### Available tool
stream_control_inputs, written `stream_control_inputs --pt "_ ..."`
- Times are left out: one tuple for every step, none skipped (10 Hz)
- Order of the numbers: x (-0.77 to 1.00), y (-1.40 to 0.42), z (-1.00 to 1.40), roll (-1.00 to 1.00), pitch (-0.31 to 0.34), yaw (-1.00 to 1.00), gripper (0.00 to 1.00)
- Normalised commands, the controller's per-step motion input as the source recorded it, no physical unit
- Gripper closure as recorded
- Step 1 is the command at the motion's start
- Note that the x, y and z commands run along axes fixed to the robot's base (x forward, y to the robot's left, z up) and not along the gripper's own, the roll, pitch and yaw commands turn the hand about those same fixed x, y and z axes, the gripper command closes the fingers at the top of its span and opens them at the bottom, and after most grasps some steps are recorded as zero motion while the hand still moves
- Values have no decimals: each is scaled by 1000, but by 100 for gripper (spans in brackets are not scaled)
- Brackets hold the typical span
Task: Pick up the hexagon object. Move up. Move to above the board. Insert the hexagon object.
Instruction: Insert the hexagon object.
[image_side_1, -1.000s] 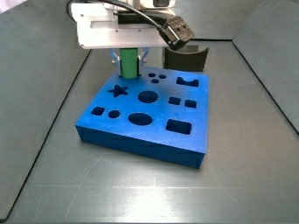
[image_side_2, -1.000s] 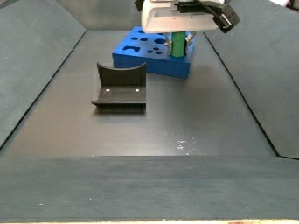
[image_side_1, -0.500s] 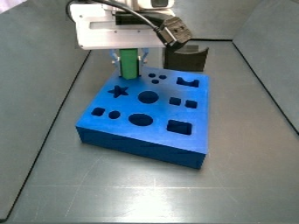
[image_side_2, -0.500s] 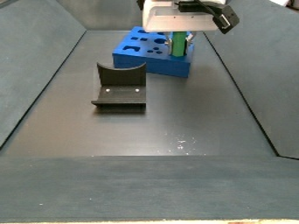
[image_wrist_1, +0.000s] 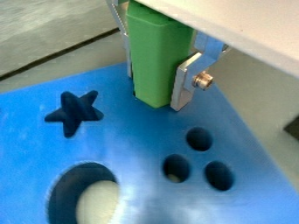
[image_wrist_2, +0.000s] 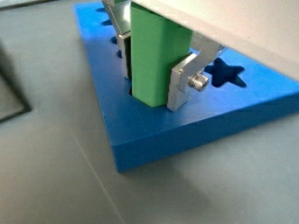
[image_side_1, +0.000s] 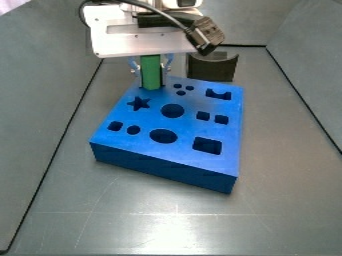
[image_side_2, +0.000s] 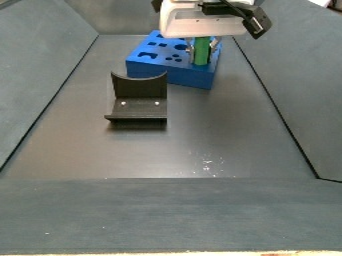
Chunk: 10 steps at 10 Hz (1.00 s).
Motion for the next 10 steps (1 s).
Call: stream_control_inputs --pt "26 0 0 0 0 0 100" --pt "154 0 -1000 14 0 0 100" --pt "151 0 -1000 9 0 0 100" --pt "151 0 -1000 11 0 0 100" --pt "154 0 -1000 9 0 0 100" --pt "151 0 -1000 9 0 0 100" --pt "146 0 -1000 9 0 0 100" --pt "214 0 -1000 0 -109 0 100" --pt "0 0 -6 69 0 0 100" --pt "0 0 0 0 0 -3 100"
